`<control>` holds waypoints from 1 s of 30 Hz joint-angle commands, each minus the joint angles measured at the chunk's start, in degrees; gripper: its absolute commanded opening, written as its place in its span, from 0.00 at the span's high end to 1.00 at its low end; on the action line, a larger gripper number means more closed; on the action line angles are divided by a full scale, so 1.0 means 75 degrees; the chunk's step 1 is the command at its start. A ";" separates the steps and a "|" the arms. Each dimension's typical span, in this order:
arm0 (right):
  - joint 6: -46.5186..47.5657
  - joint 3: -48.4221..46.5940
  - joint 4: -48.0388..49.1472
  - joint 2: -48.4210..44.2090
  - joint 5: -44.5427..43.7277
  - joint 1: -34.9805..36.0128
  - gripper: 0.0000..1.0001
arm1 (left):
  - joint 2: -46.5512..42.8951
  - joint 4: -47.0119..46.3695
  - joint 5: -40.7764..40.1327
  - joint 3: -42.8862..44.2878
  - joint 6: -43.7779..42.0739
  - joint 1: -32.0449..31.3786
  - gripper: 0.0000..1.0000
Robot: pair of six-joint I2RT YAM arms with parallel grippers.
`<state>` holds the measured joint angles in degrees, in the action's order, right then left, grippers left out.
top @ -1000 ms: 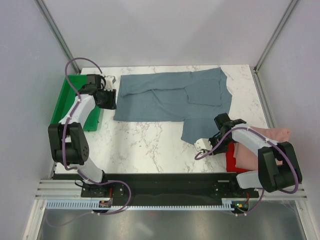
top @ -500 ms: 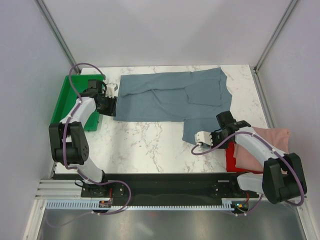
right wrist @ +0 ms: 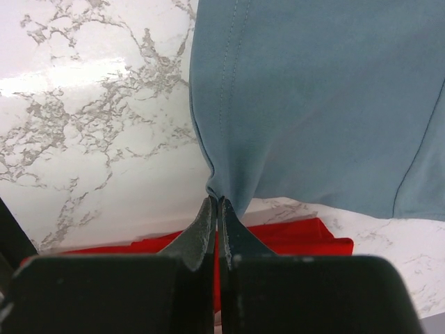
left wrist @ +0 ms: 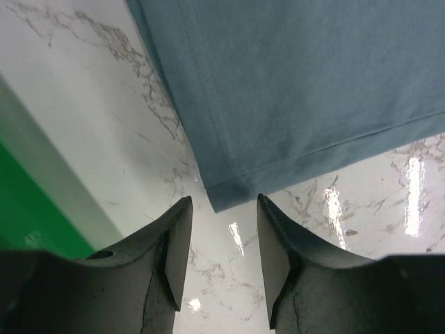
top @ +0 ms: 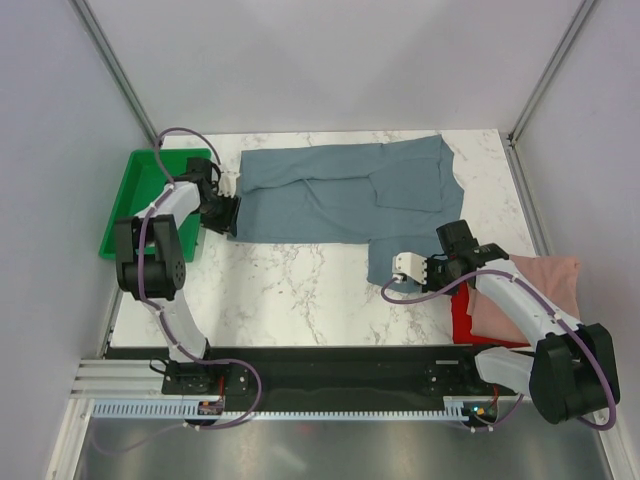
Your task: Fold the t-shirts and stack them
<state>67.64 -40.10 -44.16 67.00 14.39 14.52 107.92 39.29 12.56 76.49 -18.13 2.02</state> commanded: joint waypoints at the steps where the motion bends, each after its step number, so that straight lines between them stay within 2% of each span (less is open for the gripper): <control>1: -0.0182 -0.0255 0.0040 -0.0086 -0.0102 0.0020 1.00 | 0.0235 0.0047 0.0236 0.0500 -0.0184 0.0000 0.51; 5: -0.0194 -0.0255 0.0041 -0.0051 -0.0114 0.0020 1.00 | 0.0435 0.0198 0.0458 0.0711 -0.0044 0.0000 0.60; 7: -0.0194 -0.0232 0.0041 -0.0062 -0.0114 0.0021 1.00 | 0.0435 0.0234 0.0459 0.0700 -0.0055 0.0012 0.62; 14: -0.0276 -0.0126 0.0239 0.0008 -0.0056 0.0021 1.00 | 0.0494 0.0422 0.0435 0.0630 -0.0044 0.0000 0.58; 19: -0.0346 -0.0185 0.0322 0.0125 -0.0020 0.0021 1.00 | 0.0622 0.0445 0.0423 0.0723 -0.0044 0.0000 0.60; 22: -0.0393 -0.0244 0.0357 0.0137 -0.0021 0.0009 1.00 | 0.0669 0.0480 0.0458 0.0770 -0.0020 0.0012 0.71; 25: -0.0498 -0.0279 0.0369 0.0113 -0.0044 0.0020 1.00 | 0.0611 0.0515 0.0552 0.0747 -0.0008 0.0000 0.88; 26: -0.0557 -0.0290 0.0415 0.0113 -0.0079 0.0021 1.00 | 0.0588 0.0539 0.0587 0.0700 0.0003 0.0000 0.96; 30: -0.1258 -0.0652 0.0614 -0.0039 -0.0173 -0.0166 1.00 | 0.0284 0.0516 0.0634 0.0630 0.0015 0.0000 0.98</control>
<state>62.92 -40.80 -42.28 67.94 13.26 14.37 112.88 42.37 15.35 80.05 -17.87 2.02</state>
